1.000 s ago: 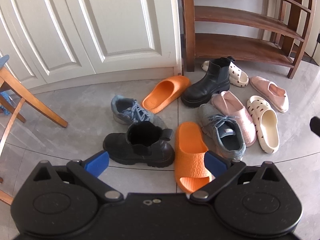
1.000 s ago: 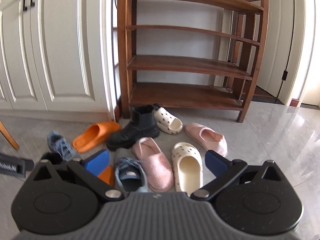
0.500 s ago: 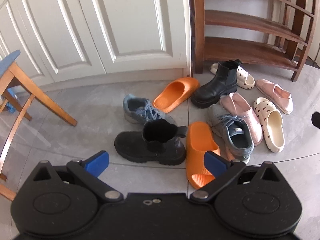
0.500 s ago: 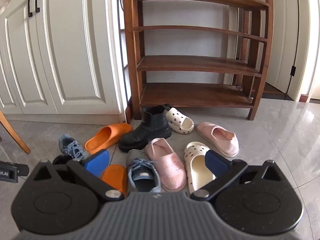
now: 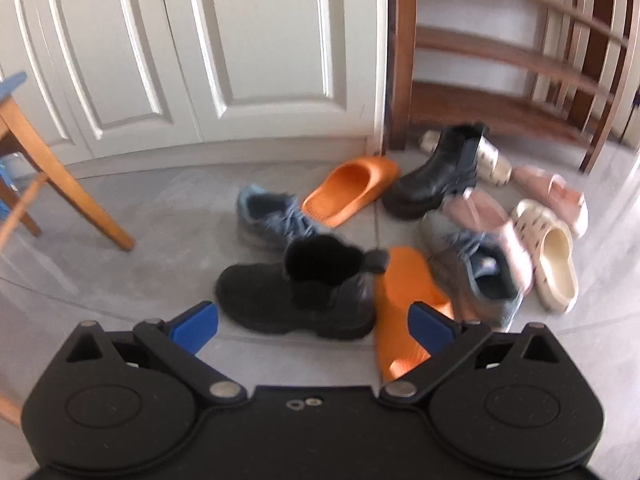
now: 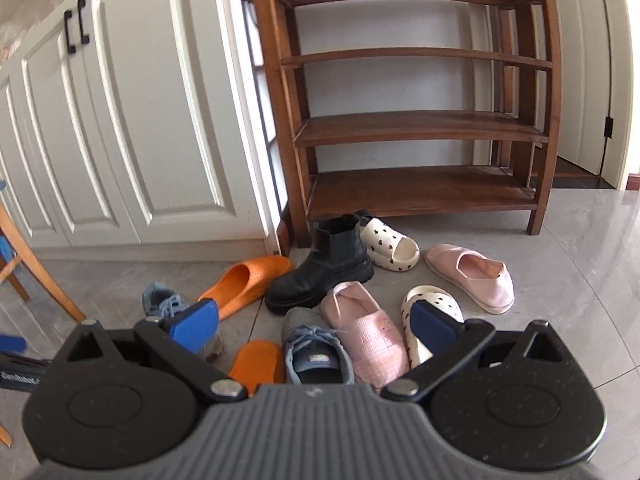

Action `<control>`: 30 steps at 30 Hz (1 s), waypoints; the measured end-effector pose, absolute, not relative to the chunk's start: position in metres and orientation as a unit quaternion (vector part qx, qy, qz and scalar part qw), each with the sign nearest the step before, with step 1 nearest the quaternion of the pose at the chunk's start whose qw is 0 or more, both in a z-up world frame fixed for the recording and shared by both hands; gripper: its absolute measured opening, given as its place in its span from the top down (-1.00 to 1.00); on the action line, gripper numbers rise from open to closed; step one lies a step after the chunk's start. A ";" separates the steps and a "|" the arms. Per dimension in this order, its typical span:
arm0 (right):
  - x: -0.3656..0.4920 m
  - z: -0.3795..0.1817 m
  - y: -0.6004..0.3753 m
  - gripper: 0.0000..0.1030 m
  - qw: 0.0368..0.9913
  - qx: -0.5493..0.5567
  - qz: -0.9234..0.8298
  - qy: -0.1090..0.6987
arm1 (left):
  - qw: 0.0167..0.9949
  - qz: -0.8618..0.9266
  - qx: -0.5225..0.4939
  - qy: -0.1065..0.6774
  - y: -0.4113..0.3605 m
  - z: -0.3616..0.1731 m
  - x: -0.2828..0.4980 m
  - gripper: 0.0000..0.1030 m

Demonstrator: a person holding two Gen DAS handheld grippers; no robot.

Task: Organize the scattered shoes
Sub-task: 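Move the left gripper down toward the blue-grey sneaker's heel collar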

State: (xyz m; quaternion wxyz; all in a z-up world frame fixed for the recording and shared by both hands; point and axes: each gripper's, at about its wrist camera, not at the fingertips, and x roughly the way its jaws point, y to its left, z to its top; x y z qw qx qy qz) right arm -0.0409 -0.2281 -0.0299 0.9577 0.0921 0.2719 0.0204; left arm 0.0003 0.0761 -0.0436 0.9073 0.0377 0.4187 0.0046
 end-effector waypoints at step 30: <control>0.049 -0.080 -0.110 -1.00 0.932 0.031 0.024 0.361 | 0.863 -0.140 0.180 0.451 0.190 -0.165 0.259 -0.95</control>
